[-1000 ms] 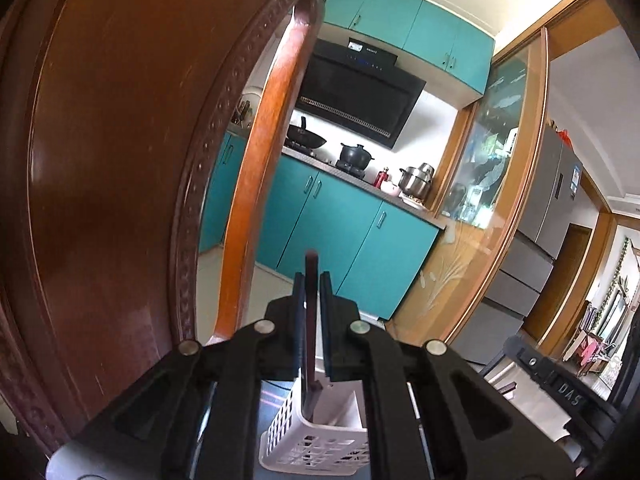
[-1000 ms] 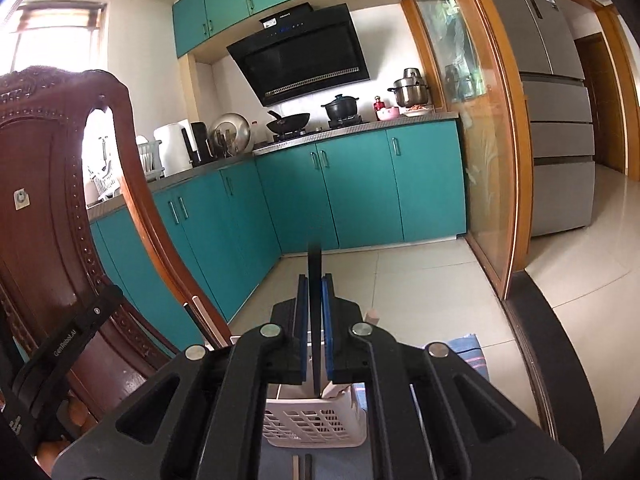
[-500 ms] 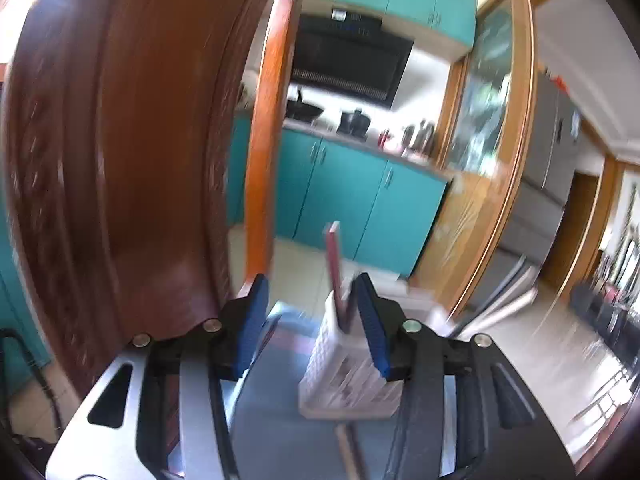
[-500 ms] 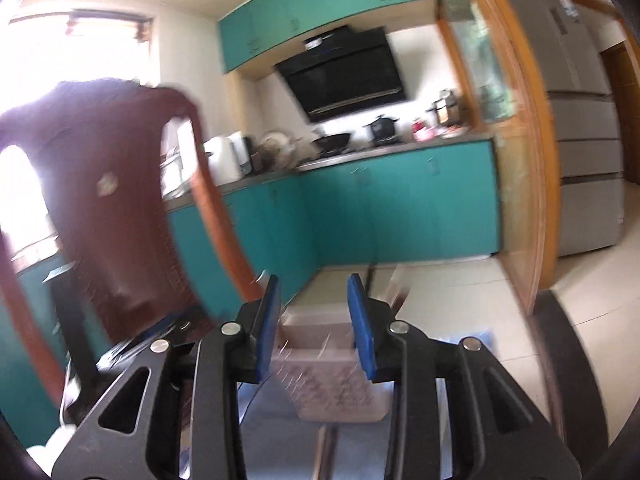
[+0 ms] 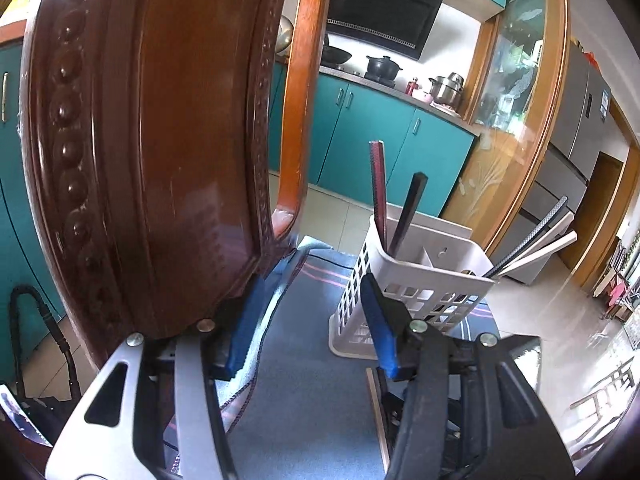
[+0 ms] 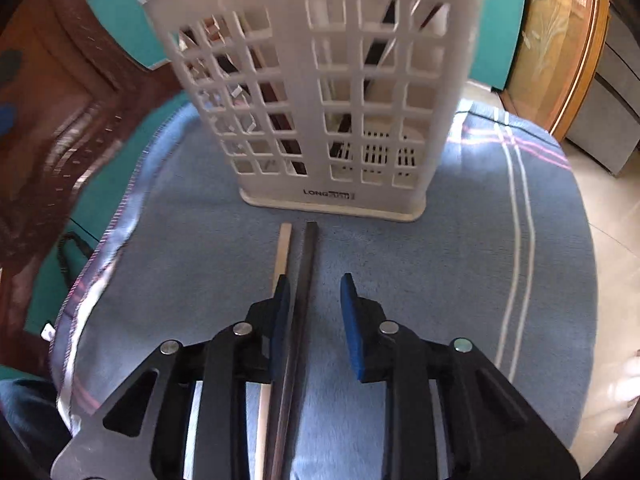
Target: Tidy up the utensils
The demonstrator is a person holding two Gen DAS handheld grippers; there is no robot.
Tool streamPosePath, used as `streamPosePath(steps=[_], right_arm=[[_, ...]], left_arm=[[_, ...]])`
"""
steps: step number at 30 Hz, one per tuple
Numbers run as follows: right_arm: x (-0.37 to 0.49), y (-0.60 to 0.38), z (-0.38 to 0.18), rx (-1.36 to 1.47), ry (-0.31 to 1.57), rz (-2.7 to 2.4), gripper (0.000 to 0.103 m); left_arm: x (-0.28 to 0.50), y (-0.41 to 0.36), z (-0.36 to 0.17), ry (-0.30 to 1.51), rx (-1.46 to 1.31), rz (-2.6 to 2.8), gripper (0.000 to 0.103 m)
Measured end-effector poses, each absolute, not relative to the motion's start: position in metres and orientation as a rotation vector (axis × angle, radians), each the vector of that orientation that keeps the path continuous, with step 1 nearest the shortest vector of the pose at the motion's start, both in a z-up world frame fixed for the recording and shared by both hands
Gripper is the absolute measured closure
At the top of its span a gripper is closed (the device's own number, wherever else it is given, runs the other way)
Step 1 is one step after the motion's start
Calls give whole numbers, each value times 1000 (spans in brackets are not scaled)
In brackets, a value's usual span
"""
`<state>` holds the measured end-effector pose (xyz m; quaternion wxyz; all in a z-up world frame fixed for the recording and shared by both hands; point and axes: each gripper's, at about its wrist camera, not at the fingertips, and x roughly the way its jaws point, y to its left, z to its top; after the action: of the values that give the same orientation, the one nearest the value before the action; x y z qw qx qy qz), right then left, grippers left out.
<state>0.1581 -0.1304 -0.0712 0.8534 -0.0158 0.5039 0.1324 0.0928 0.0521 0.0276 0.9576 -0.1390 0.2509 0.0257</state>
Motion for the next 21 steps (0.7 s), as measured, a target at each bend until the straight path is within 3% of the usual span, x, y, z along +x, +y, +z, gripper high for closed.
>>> streamPosePath(steps=[3, 7, 21], right_arm=[[162, -119, -75, -85, 1034, 250, 80], [166, -122, -76, -66, 1028, 198, 94], [166, -192, -68, 139, 1110, 67, 96]], left_arm=[[93, 55, 26, 523, -267, 53, 50], [95, 56, 21, 545, -256, 63, 49], [108, 41, 5, 612, -252, 64, 45]])
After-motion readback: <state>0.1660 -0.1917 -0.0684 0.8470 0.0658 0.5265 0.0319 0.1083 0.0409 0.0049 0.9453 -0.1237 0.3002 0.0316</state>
